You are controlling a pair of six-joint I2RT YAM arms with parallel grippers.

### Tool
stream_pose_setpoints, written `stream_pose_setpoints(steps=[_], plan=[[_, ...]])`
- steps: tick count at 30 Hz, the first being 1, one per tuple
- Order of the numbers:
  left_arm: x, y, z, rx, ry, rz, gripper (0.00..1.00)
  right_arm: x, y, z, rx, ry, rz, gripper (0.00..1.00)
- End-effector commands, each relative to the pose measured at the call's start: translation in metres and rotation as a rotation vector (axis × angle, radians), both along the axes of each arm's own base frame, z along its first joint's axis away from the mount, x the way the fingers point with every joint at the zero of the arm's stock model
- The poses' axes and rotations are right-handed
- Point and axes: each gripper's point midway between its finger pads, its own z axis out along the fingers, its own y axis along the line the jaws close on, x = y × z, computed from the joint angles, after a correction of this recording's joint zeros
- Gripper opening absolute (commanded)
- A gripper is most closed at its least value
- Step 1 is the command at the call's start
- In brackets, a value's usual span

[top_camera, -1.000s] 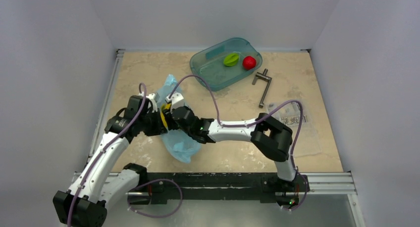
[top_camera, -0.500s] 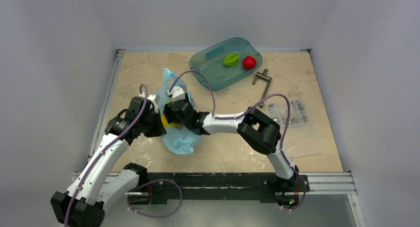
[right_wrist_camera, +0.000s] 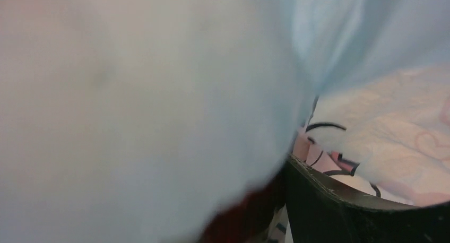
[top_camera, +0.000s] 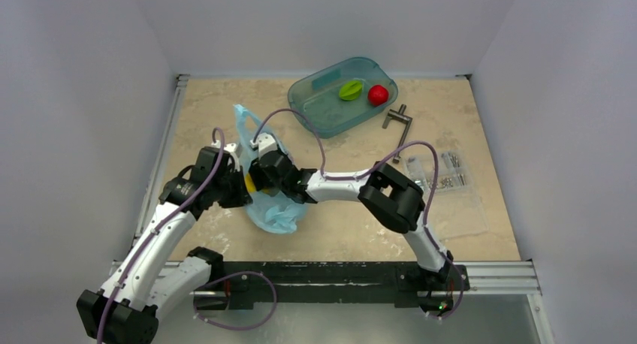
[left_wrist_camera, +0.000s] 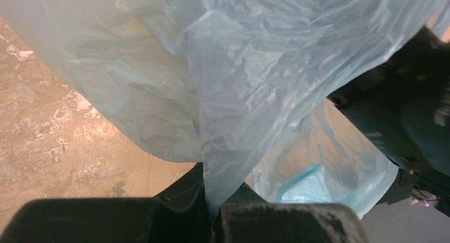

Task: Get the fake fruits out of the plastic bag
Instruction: Take out the fake fruit from the plastic bag.

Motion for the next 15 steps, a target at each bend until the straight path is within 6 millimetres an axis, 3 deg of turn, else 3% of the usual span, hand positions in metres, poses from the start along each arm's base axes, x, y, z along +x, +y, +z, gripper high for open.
stream_pose_setpoints(steps=[1, 7, 15], plan=[[0.001, -0.001, 0.003, -0.004, -0.006, 0.01, 0.0, -0.023, 0.011, 0.081, 0.172, 0.002, 0.116, 0.32], [0.002, -0.004, 0.001, -0.007, 0.005, -0.002, 0.0, -0.07, 0.008, 0.133, 0.312, 0.075, 0.293, 0.18], [0.002, -0.006, 0.009, -0.026, -0.022, -0.023, 0.0, -0.111, -0.013, 0.15, 0.383, 0.153, 0.404, 0.06]])
